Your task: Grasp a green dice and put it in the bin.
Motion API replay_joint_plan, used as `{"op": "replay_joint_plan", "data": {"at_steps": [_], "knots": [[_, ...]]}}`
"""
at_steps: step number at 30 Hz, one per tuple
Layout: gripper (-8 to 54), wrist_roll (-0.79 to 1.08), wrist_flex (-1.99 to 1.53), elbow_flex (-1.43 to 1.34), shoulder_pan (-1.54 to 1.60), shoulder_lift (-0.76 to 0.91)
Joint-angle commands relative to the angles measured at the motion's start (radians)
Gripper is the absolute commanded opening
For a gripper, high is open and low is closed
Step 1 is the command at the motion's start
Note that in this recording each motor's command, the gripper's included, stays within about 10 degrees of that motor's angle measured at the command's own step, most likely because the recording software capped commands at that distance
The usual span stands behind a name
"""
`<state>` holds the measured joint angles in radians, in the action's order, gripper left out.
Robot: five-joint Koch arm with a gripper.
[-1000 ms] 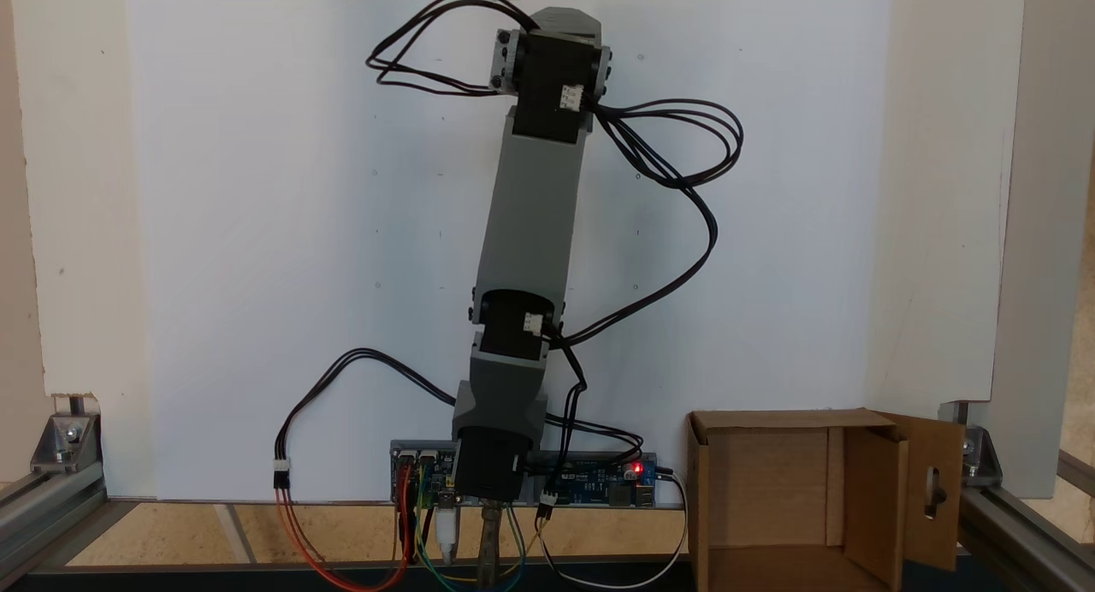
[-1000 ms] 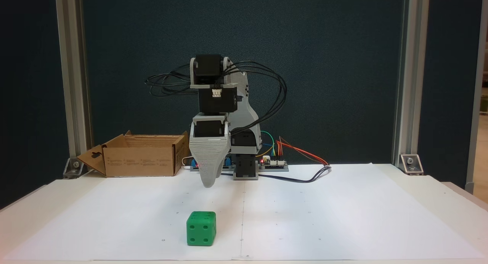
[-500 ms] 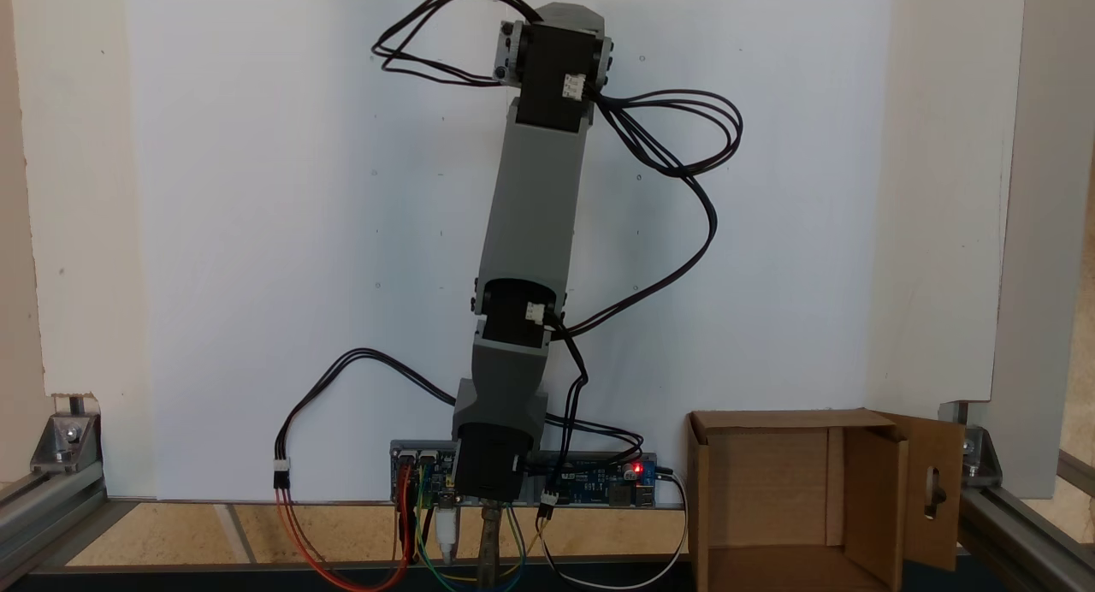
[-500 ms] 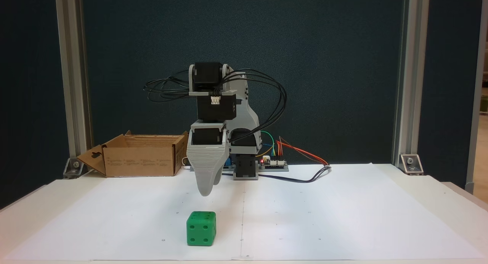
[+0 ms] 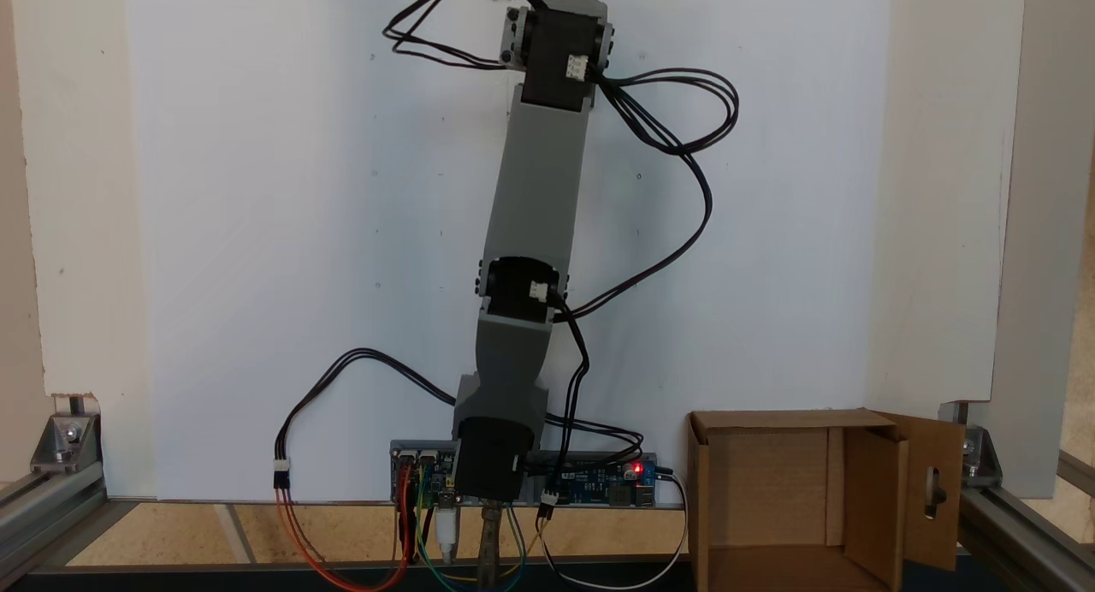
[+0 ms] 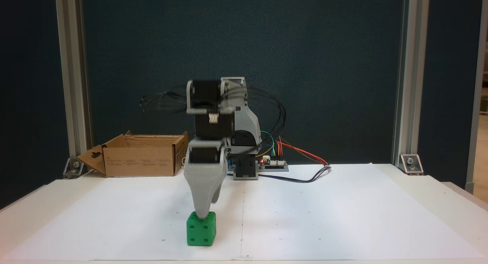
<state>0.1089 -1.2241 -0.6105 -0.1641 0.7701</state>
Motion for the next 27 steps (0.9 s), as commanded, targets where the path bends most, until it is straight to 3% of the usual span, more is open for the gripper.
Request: {"op": "replay_joint_plan", "data": {"at_steps": [1, 27], "knots": [[43.9, -0.04, 0.037, 0.058, -0.003, 0.006], [42.9, -0.034, 0.106, 0.058, -0.031, -0.084]]}}
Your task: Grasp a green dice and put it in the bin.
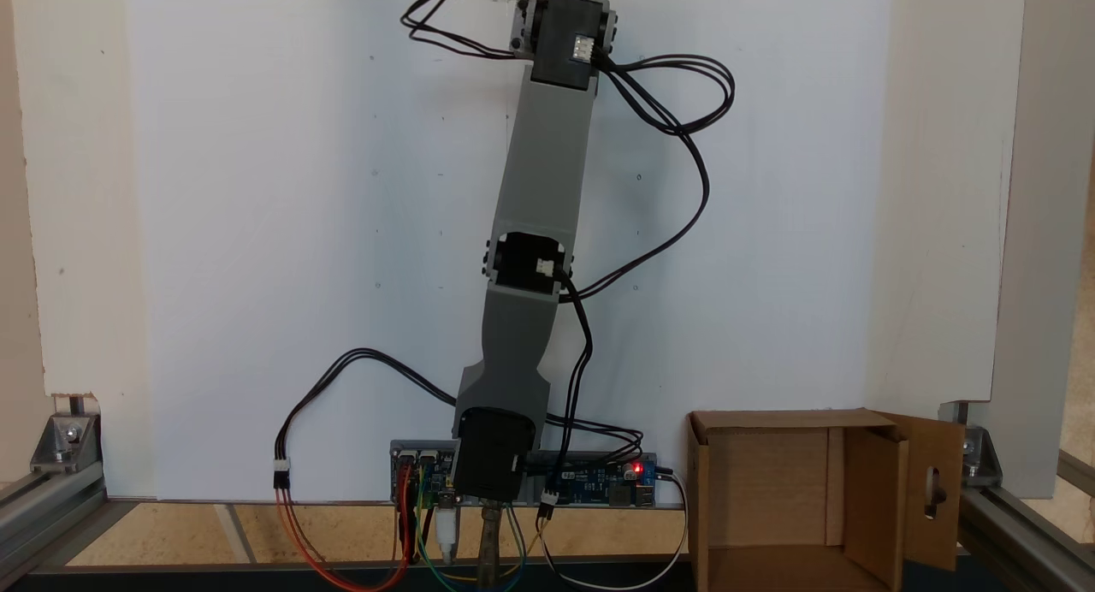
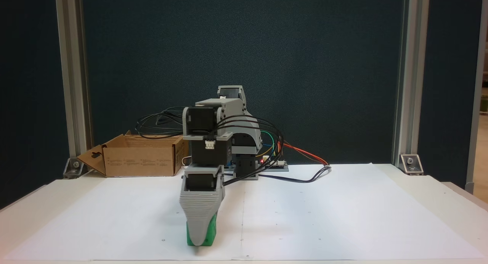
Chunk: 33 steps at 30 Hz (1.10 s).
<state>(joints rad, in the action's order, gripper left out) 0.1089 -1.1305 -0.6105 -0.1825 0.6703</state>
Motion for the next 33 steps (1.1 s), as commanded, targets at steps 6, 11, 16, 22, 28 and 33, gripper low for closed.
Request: {"op": "replay_joint_plan", "data": {"at_steps": [6, 11, 16, 22, 28, 33], "knots": [[42.0, -0.032, 0.025, 0.058, -0.025, 0.014], [41.4, -0.031, 0.023, 0.058, -0.025, 0.008], [36.1, -0.031, 0.015, 0.058, -0.023, 0.003], [16.5, -0.031, 0.005, 0.058, -0.023, 0.003], [11.4, -0.032, -0.017, 0.058, -0.018, 0.003], [11.4, -0.032, -0.107, 0.058, -0.014, 0.061]]}}
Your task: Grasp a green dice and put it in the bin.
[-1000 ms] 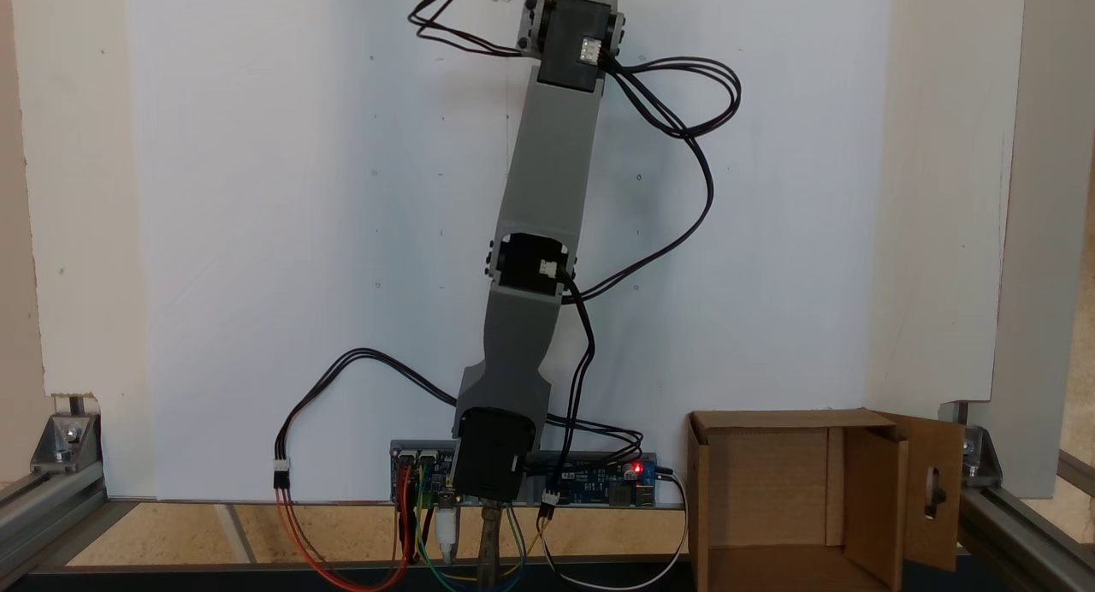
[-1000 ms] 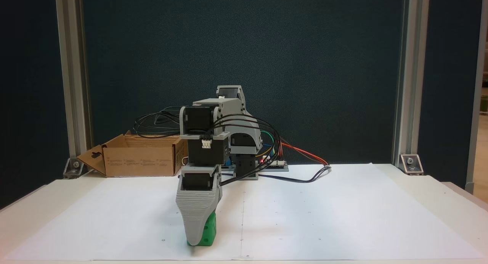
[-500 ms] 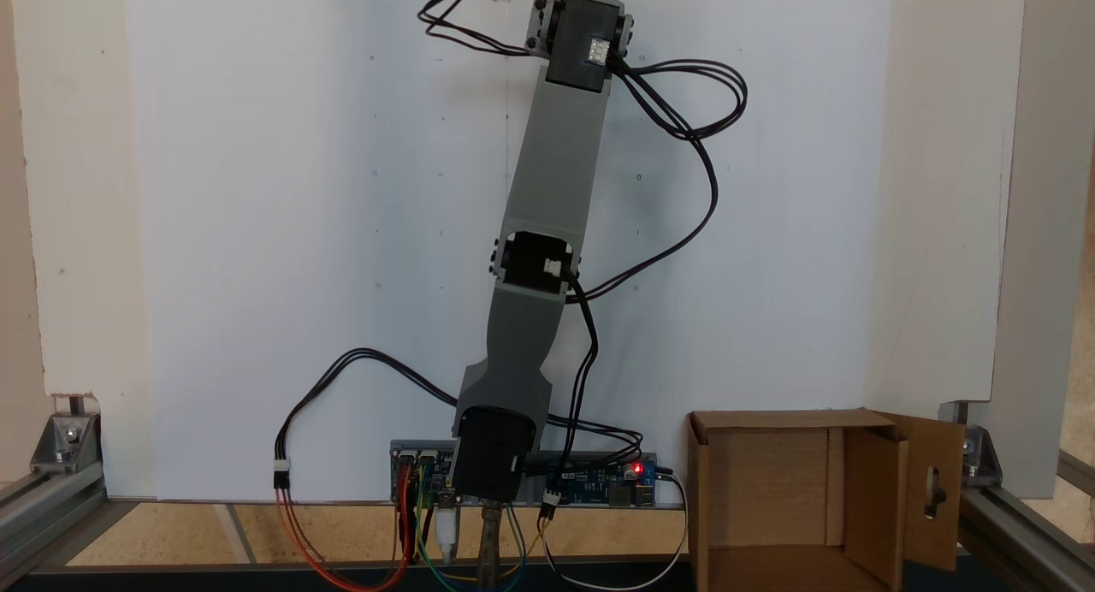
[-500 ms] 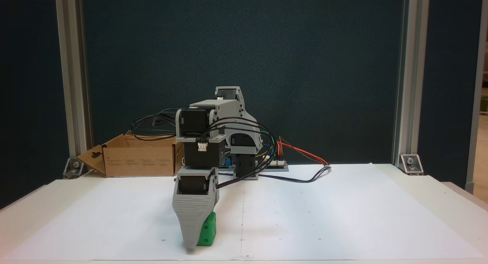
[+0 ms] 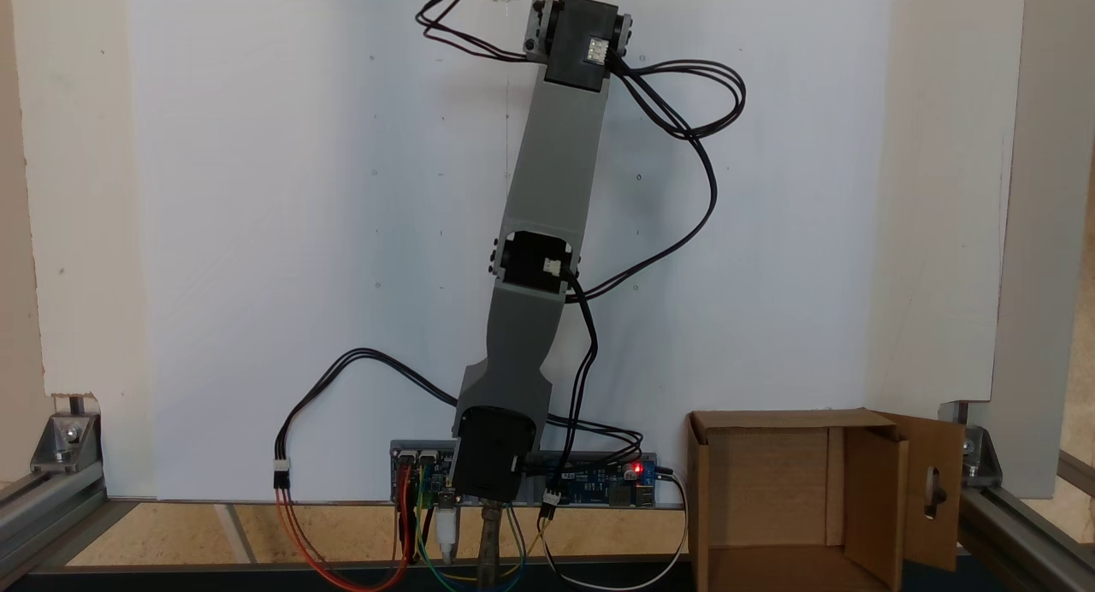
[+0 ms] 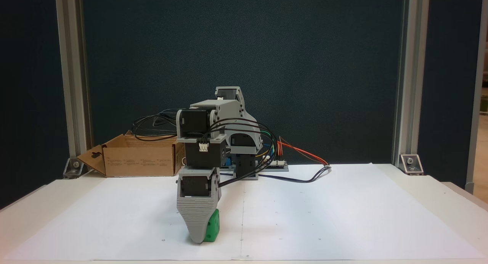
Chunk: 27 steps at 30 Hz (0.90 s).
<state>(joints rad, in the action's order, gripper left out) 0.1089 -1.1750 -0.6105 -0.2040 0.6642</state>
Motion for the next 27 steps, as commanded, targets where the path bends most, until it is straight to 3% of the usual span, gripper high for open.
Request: {"op": "replay_joint_plan", "data": {"at_steps": [1, 9, 18, 27], "knots": [[11.4, -0.032, -0.092, 0.057, 0.009, 0.107], [11.4, -0.034, -0.115, -0.14, 0.06, 0.466], [11.4, 0.005, 0.156, -0.635, 0.049, 0.936], [11.4, 0.112, 0.066, -0.709, -0.39, 1.057]]}}
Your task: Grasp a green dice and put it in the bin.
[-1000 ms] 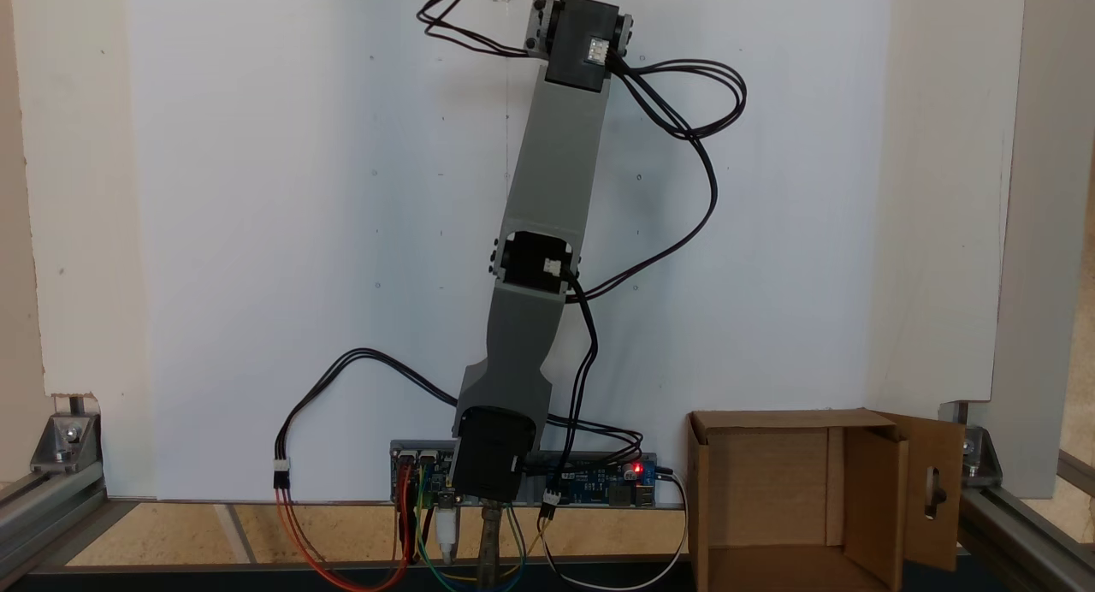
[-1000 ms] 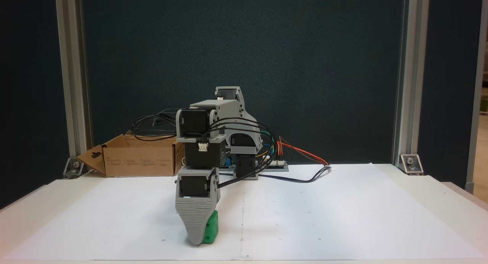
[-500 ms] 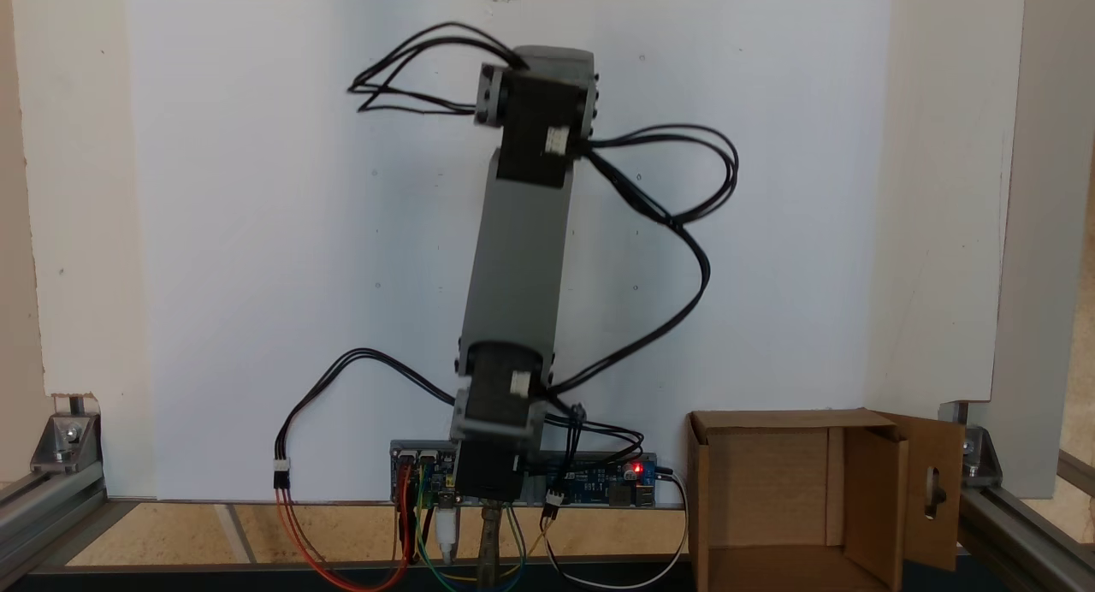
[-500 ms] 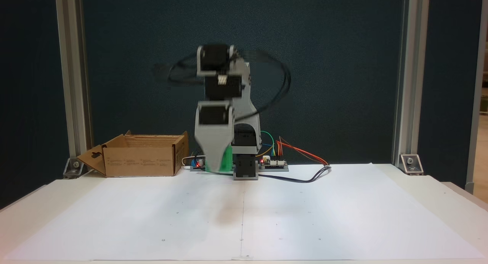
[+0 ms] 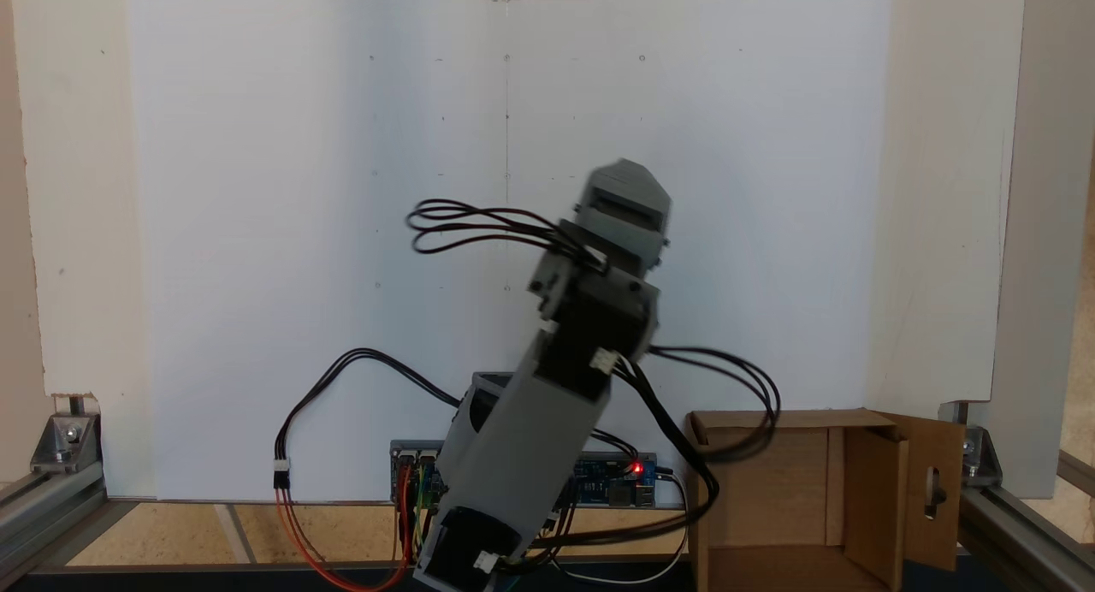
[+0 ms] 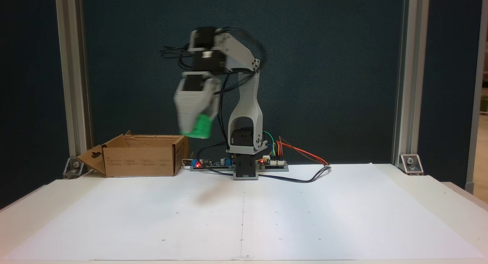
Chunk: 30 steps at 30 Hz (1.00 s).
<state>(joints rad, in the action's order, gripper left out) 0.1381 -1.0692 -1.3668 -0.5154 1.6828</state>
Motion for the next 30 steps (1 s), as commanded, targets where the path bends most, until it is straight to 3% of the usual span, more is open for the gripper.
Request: {"op": "replay_joint_plan", "data": {"at_steps": [1, 16, 30], "knots": [[11.4, 0.084, -0.041, 0.049, -0.153, 0.038], [11.4, 0.387, -0.028, 0.261, -1.141, 0.02], [11.4, 0.471, 0.17, 0.256, -1.33, -0.37]]}}
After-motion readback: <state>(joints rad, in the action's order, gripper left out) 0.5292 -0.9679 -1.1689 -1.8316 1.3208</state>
